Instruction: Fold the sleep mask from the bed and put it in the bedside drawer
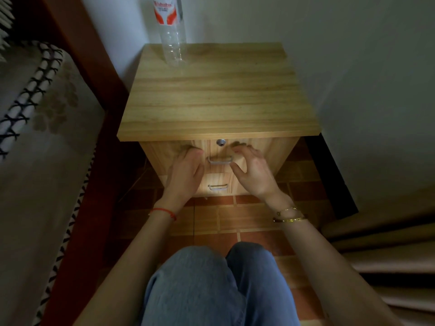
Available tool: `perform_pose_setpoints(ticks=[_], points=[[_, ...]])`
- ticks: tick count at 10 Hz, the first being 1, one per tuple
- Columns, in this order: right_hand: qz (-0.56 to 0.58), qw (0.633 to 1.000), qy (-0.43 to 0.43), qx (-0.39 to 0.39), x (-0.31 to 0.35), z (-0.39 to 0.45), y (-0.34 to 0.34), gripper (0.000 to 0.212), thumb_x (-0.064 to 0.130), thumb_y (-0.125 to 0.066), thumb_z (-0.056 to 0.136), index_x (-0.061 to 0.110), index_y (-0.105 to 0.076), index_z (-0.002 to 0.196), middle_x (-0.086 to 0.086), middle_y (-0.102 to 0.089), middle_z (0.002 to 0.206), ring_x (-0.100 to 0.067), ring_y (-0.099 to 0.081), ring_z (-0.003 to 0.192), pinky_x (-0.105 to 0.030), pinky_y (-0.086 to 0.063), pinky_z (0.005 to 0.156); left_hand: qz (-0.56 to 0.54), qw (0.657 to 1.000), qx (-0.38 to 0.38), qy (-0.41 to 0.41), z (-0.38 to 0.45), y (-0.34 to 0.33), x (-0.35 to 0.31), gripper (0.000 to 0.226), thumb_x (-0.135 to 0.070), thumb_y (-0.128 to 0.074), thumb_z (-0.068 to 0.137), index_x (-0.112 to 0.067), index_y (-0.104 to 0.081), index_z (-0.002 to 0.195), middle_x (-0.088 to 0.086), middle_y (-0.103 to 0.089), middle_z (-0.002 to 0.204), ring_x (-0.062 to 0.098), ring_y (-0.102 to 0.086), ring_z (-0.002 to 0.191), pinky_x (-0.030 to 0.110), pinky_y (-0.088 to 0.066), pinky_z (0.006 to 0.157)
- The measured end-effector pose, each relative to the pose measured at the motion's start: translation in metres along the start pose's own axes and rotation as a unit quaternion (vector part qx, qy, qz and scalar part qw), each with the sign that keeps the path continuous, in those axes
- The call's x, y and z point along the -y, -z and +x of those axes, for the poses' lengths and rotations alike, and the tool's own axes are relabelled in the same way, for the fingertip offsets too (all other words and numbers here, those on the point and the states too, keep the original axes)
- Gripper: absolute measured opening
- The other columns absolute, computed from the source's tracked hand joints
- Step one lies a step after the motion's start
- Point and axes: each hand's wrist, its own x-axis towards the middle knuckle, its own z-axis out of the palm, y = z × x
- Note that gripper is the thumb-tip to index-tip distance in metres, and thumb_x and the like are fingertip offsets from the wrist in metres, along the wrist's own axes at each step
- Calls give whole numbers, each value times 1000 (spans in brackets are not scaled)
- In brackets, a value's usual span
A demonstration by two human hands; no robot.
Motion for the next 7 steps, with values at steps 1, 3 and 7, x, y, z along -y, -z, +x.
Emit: perform_pose_setpoints(ticks=[1, 3, 7], points=[[6, 1000, -4, -2, 1, -6, 6, 38, 24, -57, 91, 14, -53, 128, -7, -57, 130, -25, -49, 123, -32, -39, 102, -18, 1000, -11, -10, -9, 8, 0, 29, -15, -55, 92, -12, -57, 121, 8, -63, 119, 24, -58, 109, 34, -49, 90], [7, 1000, -11, -6, 0, -20, 11, 40, 27, -55, 93, 14, -50, 130, -9, -59, 127, -25, -50, 122, -36, -42, 102, 18, 1000, -10, -17, -28, 18, 0, 32, -22, -54, 92, -16, -57, 123, 4, -60, 128, 23, -55, 118, 43, -47, 97], [23, 998, -60, 20, 16, -15, 23, 39, 25, -54, 94, 11, -51, 130, -11, -56, 131, -26, -48, 126, -34, -41, 104, 2, 1000, -1, 7, -33, 48, -11, 35, -26, -52, 93, -19, -57, 127, -1, -59, 130, 20, -53, 121, 45, -44, 101]])
